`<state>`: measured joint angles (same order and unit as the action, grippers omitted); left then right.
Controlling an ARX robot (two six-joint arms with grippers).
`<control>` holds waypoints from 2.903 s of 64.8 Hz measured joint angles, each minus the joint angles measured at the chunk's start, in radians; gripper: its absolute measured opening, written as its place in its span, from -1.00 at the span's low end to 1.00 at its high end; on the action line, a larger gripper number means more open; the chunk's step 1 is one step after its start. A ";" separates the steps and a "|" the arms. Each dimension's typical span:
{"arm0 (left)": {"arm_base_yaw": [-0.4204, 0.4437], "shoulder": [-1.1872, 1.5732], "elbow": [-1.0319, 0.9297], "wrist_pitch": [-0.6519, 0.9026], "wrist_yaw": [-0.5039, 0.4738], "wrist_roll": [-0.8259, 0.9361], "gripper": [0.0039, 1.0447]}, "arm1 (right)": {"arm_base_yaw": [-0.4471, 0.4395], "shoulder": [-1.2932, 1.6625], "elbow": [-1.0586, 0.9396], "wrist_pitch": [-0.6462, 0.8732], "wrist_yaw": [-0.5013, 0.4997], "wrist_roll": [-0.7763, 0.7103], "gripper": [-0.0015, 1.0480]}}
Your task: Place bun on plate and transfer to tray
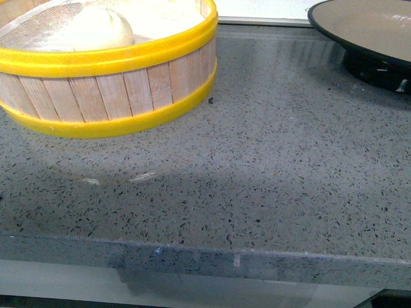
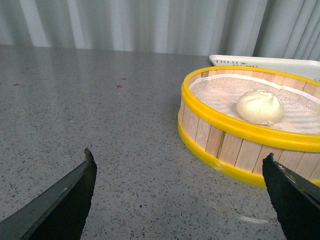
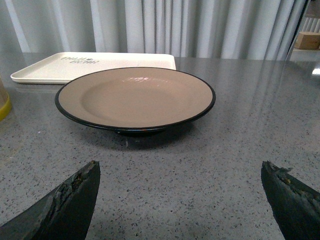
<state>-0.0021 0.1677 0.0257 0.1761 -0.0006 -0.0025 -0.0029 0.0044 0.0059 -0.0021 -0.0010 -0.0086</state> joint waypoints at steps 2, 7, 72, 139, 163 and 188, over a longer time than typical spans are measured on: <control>0.000 0.000 0.000 0.000 0.000 0.000 0.88 | 0.000 0.000 0.000 0.000 0.000 0.000 0.83; 0.000 0.000 0.000 0.000 0.000 0.000 0.88 | 0.000 0.000 0.000 0.000 0.000 0.000 0.83; 0.016 0.221 0.198 -0.509 -0.064 -0.034 0.88 | 0.000 -0.001 0.000 0.000 -0.001 0.000 0.83; -0.386 1.215 1.047 -0.299 -0.006 0.086 0.88 | 0.000 -0.001 0.000 0.000 0.000 0.002 0.83; -0.330 1.319 1.097 -0.339 -0.060 0.137 0.88 | 0.000 -0.001 0.000 0.000 0.000 0.002 0.83; -0.314 1.335 1.105 -0.396 -0.056 0.156 0.88 | 0.000 -0.001 0.000 0.000 0.000 0.002 0.83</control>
<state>-0.3161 1.5028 1.1305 -0.2195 -0.0570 0.1535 -0.0029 0.0036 0.0059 -0.0021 -0.0010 -0.0071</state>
